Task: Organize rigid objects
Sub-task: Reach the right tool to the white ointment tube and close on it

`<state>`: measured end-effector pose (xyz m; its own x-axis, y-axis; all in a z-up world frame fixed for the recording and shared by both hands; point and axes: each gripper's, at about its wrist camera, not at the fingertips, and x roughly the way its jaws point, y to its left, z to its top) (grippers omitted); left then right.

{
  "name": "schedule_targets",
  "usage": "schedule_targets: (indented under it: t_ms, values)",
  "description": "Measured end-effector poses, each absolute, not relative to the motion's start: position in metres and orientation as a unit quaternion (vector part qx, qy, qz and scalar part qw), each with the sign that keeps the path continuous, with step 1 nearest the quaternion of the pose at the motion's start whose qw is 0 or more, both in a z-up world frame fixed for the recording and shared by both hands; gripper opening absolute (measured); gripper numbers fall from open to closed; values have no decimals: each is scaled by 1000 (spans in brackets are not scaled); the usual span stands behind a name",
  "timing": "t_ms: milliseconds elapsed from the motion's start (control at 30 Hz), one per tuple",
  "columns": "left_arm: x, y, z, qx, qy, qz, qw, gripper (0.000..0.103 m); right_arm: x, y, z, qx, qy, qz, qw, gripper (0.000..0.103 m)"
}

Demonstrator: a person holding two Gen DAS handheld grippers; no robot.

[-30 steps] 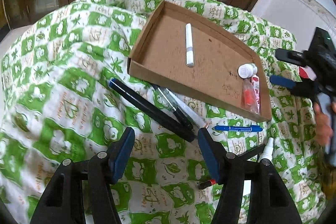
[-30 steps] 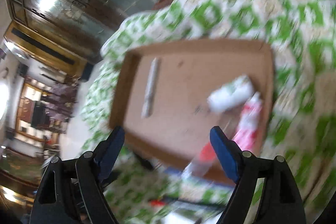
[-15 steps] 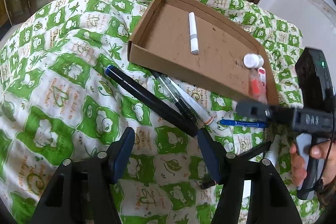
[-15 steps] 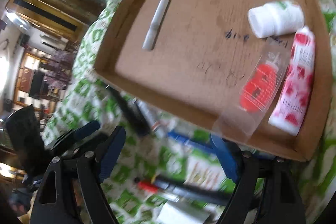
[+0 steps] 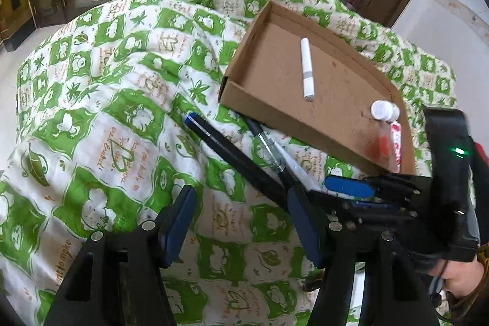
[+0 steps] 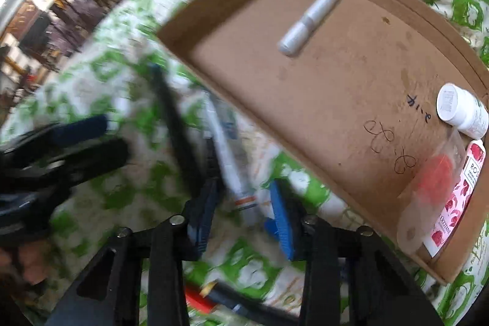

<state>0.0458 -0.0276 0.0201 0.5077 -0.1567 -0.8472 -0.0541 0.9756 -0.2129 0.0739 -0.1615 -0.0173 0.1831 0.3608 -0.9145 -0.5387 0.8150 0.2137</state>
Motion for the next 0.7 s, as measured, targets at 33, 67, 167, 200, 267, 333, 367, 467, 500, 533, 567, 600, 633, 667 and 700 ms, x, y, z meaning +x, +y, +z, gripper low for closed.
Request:
schedule_targets:
  t_ms: [33,67,167,200,267,333,367,467,500,533,567,600,633,667,700]
  values:
    - [45,-28,19,-103,496,-28,862,66,76,-160,-23,-84,570,288,765,31]
    - [46,-29,18,-100,498,-26,861,66,78,-158,-27,-91,567,287,767,30]
    - [53,-34,13,-102,508,-22,855,66,67,-146,-27,-134,546,279,778,27]
    - [57,-35,11,-105,515,-20,851,66,65,-145,-23,-138,545,279,779,20]
    - [62,-38,9,-111,521,-21,846,66,64,-149,-18,-126,553,282,774,19]
    - [69,-42,7,-112,527,-21,842,66,60,-155,-16,-108,569,284,764,18]
    - [73,-43,6,-111,530,-19,841,66,60,-161,-18,-94,582,280,757,18]
    - [85,-46,-4,-108,543,-5,833,66,65,-178,-26,-23,652,261,712,18]
    - [90,-46,-9,-110,548,1,829,66,63,-183,-27,0,671,252,697,18]
    - [94,-46,-12,-112,551,6,827,66,60,-185,-27,12,680,249,689,18]
    - [97,-46,-16,-116,553,10,825,66,57,-185,-27,19,685,250,684,18]
    - [100,-45,-18,-122,552,14,825,66,54,-184,-26,17,686,252,683,17]
    - [101,-45,-19,-126,551,17,825,65,49,-179,-27,9,685,253,683,17]
    - [102,-45,-19,-132,550,21,824,63,46,-176,-27,0,685,253,683,17]
    - [102,-43,-19,-132,550,28,824,54,44,-174,-29,-7,684,253,684,17]
